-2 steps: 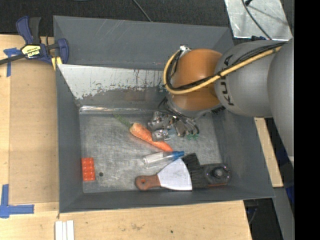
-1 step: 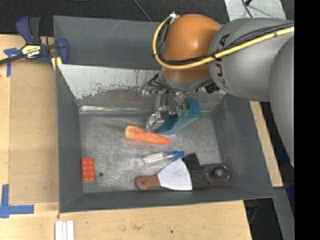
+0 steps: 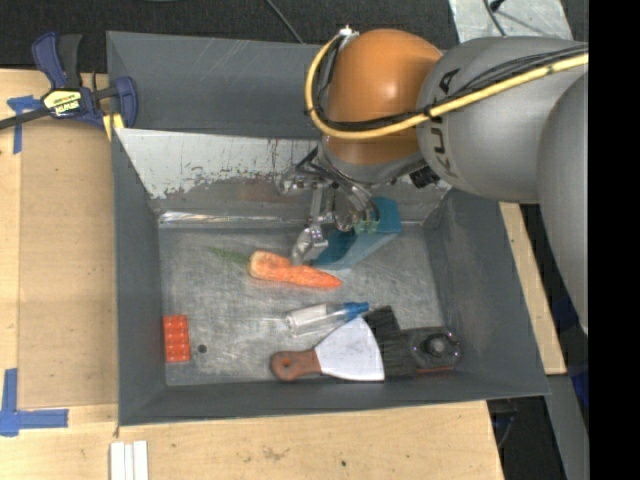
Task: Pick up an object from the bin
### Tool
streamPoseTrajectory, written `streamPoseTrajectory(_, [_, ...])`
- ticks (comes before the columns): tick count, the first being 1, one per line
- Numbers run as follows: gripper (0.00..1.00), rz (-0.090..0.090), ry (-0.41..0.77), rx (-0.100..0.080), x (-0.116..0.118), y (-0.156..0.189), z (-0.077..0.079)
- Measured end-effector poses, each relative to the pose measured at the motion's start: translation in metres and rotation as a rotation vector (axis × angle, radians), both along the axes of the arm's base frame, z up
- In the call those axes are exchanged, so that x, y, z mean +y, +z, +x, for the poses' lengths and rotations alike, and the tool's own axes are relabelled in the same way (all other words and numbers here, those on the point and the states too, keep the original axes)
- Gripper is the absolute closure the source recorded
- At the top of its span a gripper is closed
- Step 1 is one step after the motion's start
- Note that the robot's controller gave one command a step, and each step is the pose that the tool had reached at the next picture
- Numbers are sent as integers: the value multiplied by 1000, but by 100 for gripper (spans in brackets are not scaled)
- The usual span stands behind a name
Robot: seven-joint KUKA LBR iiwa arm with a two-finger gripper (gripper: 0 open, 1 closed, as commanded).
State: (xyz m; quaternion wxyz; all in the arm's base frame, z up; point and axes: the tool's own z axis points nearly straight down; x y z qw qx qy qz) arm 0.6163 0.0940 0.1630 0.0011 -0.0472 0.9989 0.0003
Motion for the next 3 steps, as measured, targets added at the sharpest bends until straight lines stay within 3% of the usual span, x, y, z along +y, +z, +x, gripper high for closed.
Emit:
streamPoseTrajectory(1, [100, -3, -10, 22, 10, -74, 1])
streamPoseTrajectory(2, [0, 2, -11, 0, 11, -77, 3])
streamPoseTrajectory(3, [100, 2, -14, 1, 11, -86, -1])
